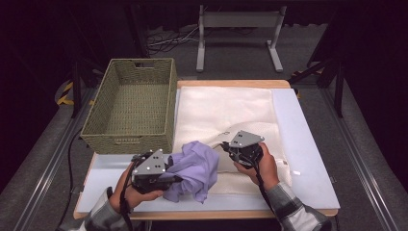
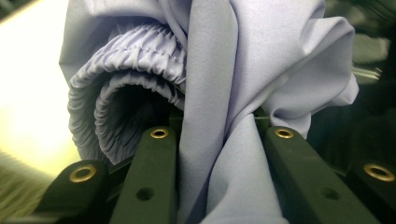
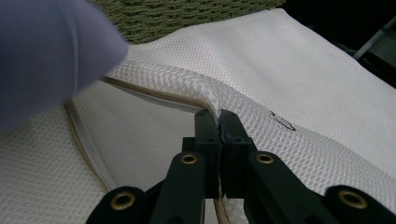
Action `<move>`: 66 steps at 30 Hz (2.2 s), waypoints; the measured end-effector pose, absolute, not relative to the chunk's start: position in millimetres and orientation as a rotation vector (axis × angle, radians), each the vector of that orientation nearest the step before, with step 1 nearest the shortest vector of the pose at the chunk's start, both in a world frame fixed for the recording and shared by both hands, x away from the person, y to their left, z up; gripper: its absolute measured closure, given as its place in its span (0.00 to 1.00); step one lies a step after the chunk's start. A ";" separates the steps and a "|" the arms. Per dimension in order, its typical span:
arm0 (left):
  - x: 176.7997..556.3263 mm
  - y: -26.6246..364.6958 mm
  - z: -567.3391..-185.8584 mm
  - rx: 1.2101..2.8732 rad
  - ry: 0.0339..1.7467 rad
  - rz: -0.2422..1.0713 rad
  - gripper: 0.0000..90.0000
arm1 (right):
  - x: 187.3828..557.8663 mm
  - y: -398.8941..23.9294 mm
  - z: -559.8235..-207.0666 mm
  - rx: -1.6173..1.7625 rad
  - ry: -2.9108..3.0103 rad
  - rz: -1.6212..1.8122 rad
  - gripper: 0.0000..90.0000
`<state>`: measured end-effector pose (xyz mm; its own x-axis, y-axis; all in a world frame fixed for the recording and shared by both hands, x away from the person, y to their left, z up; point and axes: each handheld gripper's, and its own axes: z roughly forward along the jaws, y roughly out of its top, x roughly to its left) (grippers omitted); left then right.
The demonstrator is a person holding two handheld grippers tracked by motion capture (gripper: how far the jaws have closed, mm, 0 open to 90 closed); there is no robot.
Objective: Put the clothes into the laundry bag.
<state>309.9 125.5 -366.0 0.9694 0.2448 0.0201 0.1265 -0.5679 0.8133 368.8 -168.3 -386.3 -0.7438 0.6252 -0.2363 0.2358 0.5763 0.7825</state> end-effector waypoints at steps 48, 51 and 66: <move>386.2 16.9 -415.8 2.252 0.533 0.171 0.81 | 347.0 -169.0 -362.8 0.635 2.299 1.118 0.98; 388.7 15.0 -416.6 2.246 0.545 0.185 0.80 | 346.5 -168.8 -363.5 0.637 2.301 1.116 0.98; 395.1 -0.9 -419.0 2.266 0.586 0.266 0.73 | 344.5 -168.8 -364.6 0.612 2.318 1.100 0.98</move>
